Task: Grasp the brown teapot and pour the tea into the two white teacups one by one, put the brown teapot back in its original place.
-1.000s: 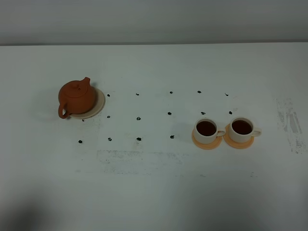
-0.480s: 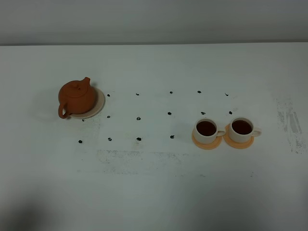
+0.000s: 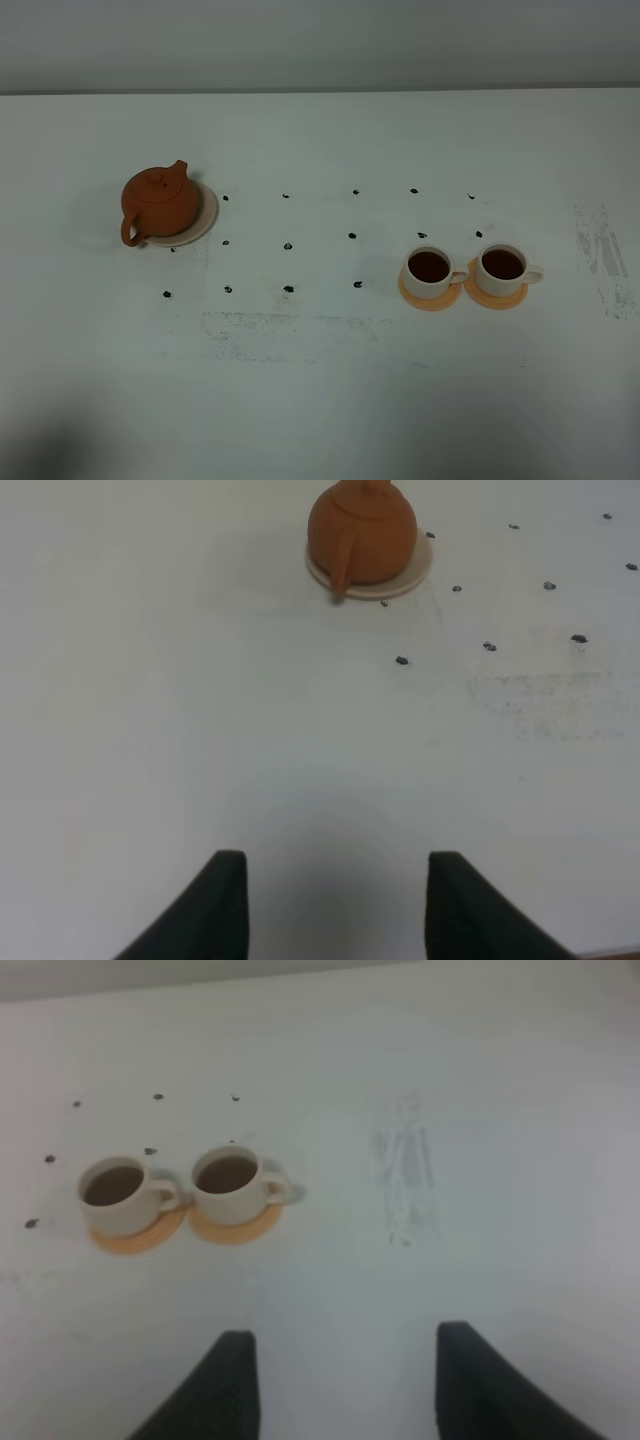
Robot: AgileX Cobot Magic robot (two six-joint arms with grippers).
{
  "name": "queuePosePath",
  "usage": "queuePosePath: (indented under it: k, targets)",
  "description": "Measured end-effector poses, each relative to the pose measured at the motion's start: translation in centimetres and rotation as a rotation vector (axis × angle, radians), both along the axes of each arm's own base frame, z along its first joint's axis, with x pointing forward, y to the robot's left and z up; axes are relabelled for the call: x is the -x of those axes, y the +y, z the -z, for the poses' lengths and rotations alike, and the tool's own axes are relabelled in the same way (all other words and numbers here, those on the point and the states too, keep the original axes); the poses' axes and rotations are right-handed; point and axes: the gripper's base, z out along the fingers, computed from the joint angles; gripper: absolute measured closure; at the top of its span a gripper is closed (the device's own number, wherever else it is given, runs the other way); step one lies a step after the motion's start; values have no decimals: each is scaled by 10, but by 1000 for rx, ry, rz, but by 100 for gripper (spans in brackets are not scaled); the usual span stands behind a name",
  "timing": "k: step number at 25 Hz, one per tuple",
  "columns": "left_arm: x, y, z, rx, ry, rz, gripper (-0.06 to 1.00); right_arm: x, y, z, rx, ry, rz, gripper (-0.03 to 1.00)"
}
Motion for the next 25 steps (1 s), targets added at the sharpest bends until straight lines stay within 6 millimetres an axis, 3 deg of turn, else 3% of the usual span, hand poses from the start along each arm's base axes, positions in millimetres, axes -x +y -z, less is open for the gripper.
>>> queuePosePath:
  k: [5,25]
  targets:
    - [0,0,0,0,0,0,50,2,-1,0,-3,0,-151,54]
    - [0,0,0,0,0,0,50,3,3,-1,-46,-5,-192,54]
